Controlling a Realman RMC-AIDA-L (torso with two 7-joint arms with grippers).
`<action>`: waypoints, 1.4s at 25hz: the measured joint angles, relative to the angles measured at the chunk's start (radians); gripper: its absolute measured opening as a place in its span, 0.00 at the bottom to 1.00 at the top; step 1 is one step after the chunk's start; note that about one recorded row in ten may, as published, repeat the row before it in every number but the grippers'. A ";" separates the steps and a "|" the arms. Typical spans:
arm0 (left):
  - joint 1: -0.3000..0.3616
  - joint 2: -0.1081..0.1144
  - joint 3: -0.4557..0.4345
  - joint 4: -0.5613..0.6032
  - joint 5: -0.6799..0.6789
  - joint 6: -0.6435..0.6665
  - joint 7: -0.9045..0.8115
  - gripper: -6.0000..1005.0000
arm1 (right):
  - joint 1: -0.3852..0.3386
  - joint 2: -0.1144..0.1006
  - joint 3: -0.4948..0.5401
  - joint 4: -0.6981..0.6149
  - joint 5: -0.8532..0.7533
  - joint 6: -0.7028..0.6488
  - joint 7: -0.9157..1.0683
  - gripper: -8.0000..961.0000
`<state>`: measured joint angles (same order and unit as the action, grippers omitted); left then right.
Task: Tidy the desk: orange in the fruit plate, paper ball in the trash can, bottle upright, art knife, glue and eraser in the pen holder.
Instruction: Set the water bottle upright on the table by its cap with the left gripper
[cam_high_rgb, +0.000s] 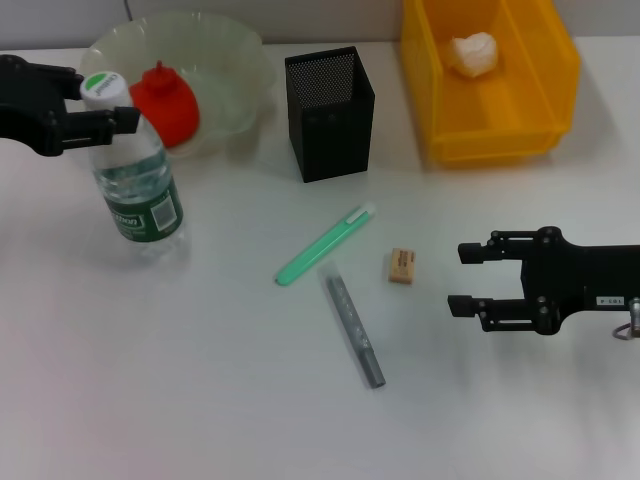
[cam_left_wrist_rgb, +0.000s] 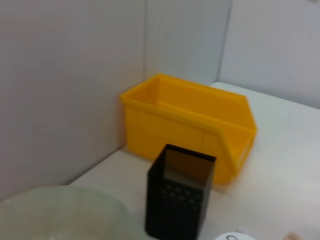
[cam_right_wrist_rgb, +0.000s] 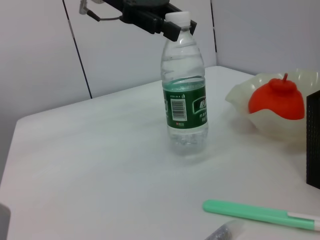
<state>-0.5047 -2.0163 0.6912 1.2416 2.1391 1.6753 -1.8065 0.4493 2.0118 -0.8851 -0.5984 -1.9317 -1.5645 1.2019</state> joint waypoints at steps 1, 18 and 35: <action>0.009 0.000 0.000 -0.001 -0.001 -0.021 0.002 0.45 | -0.001 0.002 0.000 0.000 0.003 0.006 -0.006 0.72; 0.032 0.002 -0.008 -0.002 -0.001 -0.079 0.004 0.45 | -0.010 0.029 0.002 -0.009 0.008 0.055 -0.044 0.72; 0.051 -0.001 -0.009 -0.060 0.004 -0.279 0.015 0.45 | -0.012 0.028 0.012 -0.009 0.008 0.048 -0.041 0.72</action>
<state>-0.4538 -2.0172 0.6826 1.1818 2.1435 1.3960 -1.7912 0.4371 2.0401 -0.8728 -0.6074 -1.9235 -1.5164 1.1607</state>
